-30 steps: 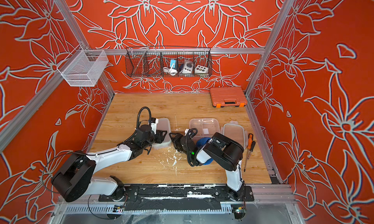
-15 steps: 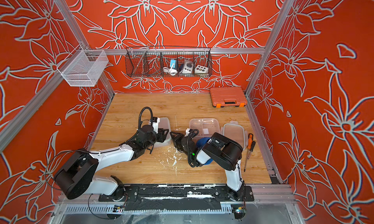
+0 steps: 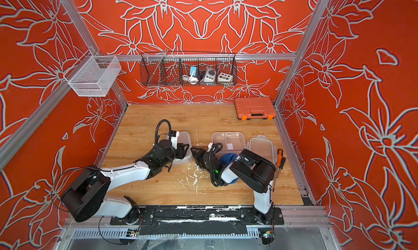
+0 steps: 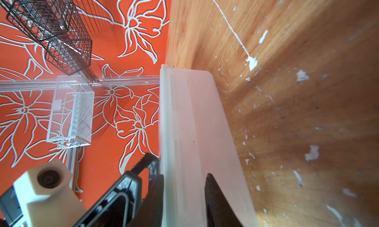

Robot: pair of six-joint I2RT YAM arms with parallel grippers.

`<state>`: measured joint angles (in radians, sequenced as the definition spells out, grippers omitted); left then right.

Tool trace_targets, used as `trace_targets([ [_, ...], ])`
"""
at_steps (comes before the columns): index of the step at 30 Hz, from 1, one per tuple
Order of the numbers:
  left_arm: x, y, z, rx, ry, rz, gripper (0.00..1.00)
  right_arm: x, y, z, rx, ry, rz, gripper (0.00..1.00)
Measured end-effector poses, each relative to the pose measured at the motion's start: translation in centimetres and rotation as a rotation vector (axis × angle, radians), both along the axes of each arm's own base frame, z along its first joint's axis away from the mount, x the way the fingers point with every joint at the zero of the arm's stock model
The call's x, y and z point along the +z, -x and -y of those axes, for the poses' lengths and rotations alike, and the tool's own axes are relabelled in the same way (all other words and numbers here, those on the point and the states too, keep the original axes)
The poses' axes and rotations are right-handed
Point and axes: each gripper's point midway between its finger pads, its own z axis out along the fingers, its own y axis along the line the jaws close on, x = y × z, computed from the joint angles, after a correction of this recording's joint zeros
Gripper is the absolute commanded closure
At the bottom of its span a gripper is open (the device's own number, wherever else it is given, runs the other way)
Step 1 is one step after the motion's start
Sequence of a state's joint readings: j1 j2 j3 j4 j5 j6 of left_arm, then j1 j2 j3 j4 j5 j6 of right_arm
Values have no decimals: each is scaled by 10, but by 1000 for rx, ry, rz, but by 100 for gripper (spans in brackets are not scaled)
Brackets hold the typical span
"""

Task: Wipe the insides of the lunch boxes
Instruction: Open the fastener of the lunch box.

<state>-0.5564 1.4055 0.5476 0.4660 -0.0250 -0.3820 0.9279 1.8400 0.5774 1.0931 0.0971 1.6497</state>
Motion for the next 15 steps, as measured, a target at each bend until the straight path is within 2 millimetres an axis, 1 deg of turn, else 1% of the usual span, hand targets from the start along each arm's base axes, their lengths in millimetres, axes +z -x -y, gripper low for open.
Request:
trace_targets([
  [2, 0, 0, 0, 2, -1, 0, 56, 0, 1, 2, 4, 25, 0, 100],
  [4, -12, 4, -3, 3, -21, -29, 55, 0, 3, 3, 9, 50, -2, 100],
  [8, -10, 3, -2, 4, -16, -23, 55, 3, 5, 8, 15, 101, 4, 100],
  [11, -10, 2, -2, 4, -16, -22, 55, 10, 5, 7, 23, 104, 18, 100],
  [15, -9, 3, -3, 9, -14, -23, 55, 10, 5, 6, 25, 109, 24, 100],
])
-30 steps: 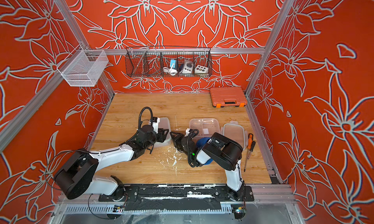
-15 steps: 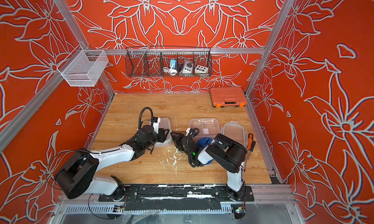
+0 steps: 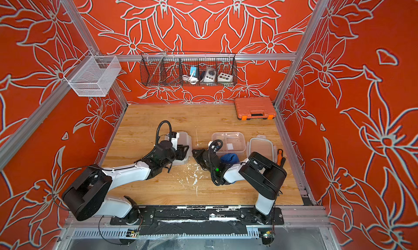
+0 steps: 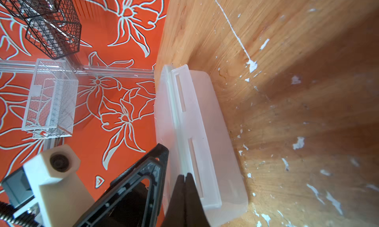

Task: Wipe the insides of the lunch boxes
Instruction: Open the fastener of the lunch box, then open the lid of the lunch box.

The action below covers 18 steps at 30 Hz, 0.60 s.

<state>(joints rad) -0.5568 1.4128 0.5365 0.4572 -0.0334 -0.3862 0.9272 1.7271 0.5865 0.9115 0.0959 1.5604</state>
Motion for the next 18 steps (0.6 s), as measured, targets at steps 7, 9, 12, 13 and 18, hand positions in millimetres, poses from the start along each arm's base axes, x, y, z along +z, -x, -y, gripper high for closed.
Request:
trace_targets([
  [7, 11, 13, -18, 52, -27, -47, 37, 6, 4, 6, 15, 54, 16, 65],
  [9, 23, 12, -25, 80, -31, -50, 32, 11, 5, 7, 20, 58, 25, 61],
  [12, 47, 1, -45, 143, -4, -27, 27, 9, 7, 7, 30, 69, 16, 54],
  [13, 51, -3, -54, 169, 3, -23, 26, 7, 8, 7, 31, 71, 10, 53],
  [18, 43, -10, -97, 283, 26, -74, 24, -19, 11, -2, 70, 82, -32, 52],
])
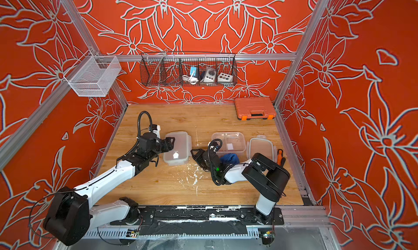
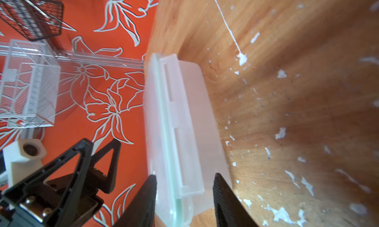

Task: Wipe the insides of the lunch boxes
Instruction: Open the lid of the lunch box.

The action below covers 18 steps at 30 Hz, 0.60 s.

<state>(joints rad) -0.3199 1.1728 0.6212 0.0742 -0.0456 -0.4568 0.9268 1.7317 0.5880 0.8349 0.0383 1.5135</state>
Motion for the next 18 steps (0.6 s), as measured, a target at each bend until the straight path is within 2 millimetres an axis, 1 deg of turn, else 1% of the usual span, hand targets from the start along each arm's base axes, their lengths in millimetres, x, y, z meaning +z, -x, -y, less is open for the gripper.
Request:
trace_targets([
  [3, -12, 8, -5, 1, 1, -41, 24, -19, 1, -3, 11, 8, -33, 52],
  [5, -17, 13, -5, -6, 3, -57, 24, -23, 0, -4, 11, 3, -37, 52],
  [10, -21, 16, -3, -22, 13, -70, 24, -18, -5, -6, 16, -28, -24, 53],
  [14, -23, 18, 0, -38, 23, -75, 24, -12, -11, -13, 24, -60, -9, 52],
  [18, -30, 21, 1, -48, 27, -89, 24, -13, -15, -15, 17, -92, -6, 52],
])
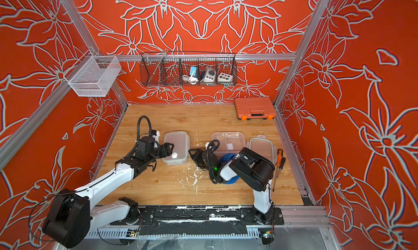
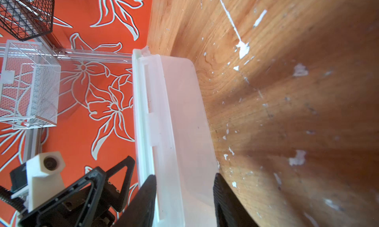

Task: Wipe the insides of the lunch boxes
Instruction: Open the lid of the lunch box.

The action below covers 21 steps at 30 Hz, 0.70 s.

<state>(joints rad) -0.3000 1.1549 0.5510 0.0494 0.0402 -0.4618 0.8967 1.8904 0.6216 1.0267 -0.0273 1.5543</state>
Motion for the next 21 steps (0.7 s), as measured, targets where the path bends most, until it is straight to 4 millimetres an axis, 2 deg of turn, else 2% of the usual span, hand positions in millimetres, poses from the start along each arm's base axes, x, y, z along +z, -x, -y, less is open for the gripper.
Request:
trace_targets([
  [7, -4, 1, 3, -12, 7, -7, 24, -9, -5, -5, -16, -58, -13, 53],
  [21, -2, -1, 7, -28, 24, 5, 24, 15, -14, -9, -25, -136, 36, 54],
])
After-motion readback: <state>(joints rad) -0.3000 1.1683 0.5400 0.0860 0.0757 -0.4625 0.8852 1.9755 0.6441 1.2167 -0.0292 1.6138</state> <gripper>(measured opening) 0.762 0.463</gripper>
